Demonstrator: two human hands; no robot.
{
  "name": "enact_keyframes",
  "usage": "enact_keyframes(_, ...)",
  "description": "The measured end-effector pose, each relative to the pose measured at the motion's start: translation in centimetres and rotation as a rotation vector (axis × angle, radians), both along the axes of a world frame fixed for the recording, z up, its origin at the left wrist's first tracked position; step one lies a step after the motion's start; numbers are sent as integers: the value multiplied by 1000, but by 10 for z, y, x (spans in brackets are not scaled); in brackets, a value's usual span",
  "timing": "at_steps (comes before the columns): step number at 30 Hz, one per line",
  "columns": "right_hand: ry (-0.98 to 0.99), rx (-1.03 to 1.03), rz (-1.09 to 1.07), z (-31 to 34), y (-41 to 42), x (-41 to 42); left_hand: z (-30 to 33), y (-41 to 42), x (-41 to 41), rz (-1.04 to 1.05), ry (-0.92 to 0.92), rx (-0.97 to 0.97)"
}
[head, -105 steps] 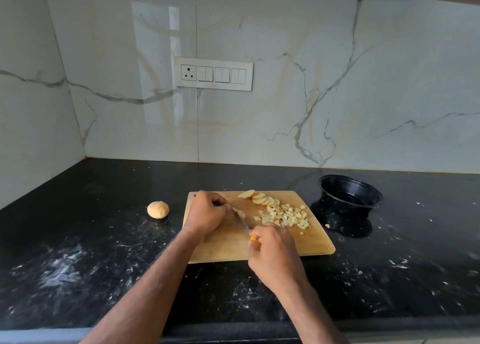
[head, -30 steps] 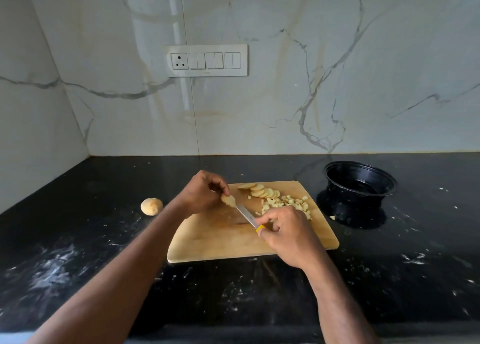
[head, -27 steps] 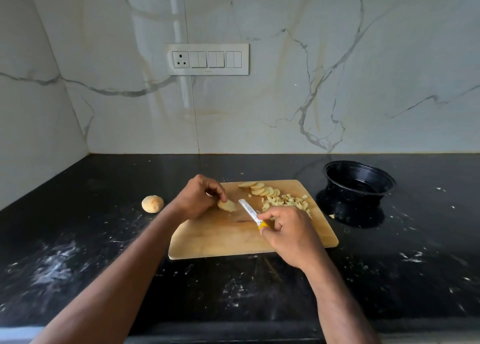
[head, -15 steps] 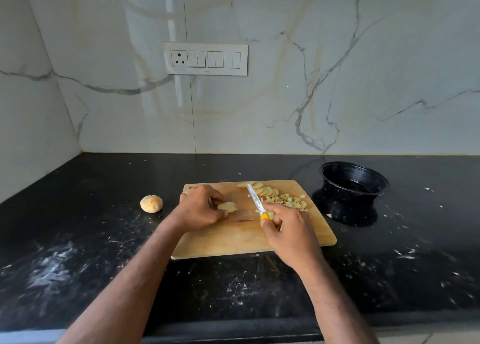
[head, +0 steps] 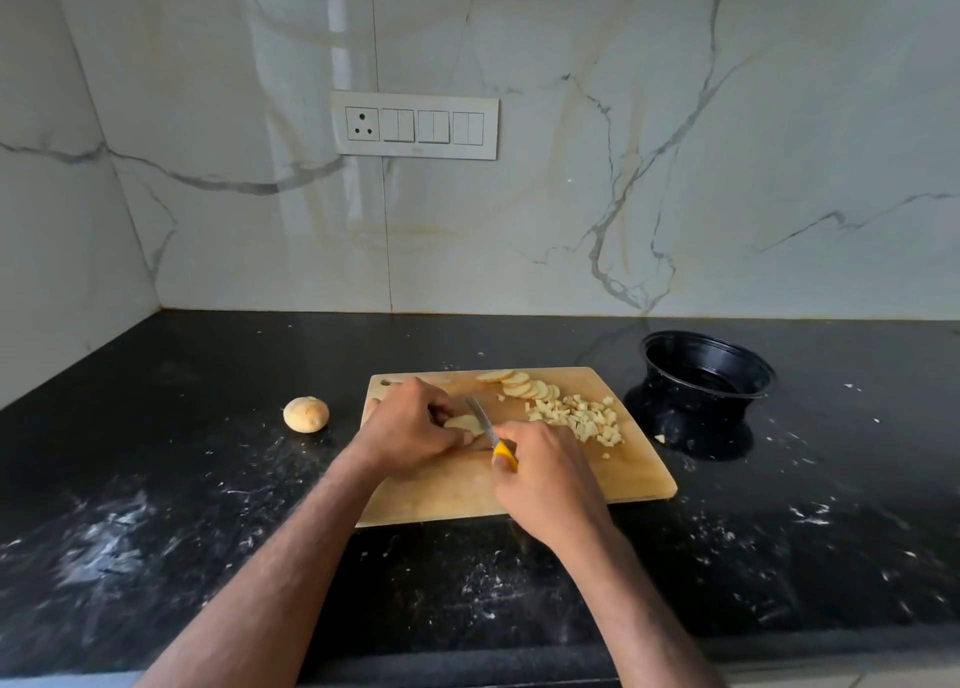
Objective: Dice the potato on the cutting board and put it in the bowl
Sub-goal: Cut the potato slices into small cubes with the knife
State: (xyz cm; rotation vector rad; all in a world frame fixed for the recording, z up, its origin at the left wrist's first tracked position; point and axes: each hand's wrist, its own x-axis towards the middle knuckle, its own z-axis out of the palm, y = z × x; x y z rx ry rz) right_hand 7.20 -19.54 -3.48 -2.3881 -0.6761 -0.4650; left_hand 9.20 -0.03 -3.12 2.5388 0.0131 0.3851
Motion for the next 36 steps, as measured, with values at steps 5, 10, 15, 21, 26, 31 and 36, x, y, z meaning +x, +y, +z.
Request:
enact_keyframes(5,-13,-37,-16,2,8,2,1,-4,-2,42,-21,-9)
enact_keyframes(10,-10,-60,-34,2,11,3,5,-8,-3,49,8,-30)
enact_keyframes(15,6,-88,-41,4,16,2,6,-8,-3,54,7,-42)
enact_keyframes(21,30,-148,-16,5,15,1,3,-9,-2,90,-12,-40)
enact_keyframes(26,70,-193,6,5,2,-10,2,-9,-2,98,-3,-53)
enact_keyframes(31,75,-157,35,-1,-10,-18,-1,-6,-4,28,-7,-23)
enact_keyframes(36,91,-144,41,0,-19,-22,-1,-3,-4,-100,65,72)
